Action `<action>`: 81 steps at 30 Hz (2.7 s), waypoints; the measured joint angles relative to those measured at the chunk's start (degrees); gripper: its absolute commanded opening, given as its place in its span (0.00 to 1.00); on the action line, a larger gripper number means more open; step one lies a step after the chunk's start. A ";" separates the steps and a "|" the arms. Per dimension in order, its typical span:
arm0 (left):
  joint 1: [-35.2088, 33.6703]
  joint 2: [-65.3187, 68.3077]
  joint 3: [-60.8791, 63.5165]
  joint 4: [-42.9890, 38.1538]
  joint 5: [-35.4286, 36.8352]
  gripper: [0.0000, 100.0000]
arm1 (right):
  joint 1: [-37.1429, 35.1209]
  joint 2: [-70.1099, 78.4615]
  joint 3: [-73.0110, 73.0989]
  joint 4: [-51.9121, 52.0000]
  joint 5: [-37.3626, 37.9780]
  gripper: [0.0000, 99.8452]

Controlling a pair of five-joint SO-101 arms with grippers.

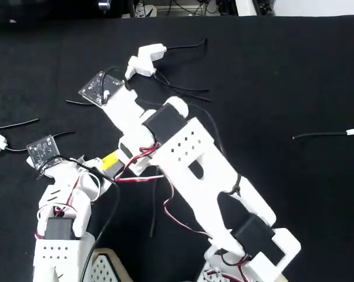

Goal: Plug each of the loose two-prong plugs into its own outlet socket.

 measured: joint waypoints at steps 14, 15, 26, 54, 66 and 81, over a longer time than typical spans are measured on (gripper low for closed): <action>-0.44 0.18 0.00 0.09 -0.18 0.54 | 0.44 8.70 -2.81 -6.59 0.00 0.01; -0.44 0.18 0.00 0.09 -0.18 0.54 | 0.44 9.67 -4.22 -6.59 0.00 0.01; -0.26 0.09 0.00 0.09 -0.09 0.54 | 0.35 16.26 -15.03 -1.14 -1.05 0.01; -0.09 0.00 0.00 0.09 0.00 0.54 | 14.42 -20.75 41.85 -42.29 -13.89 0.01; -0.09 0.00 0.00 0.09 0.00 0.54 | 14.42 -15.74 52.13 -57.41 -15.82 0.01; -0.09 0.00 0.00 0.09 0.00 0.54 | 18.11 -13.80 58.02 -68.22 -21.01 0.01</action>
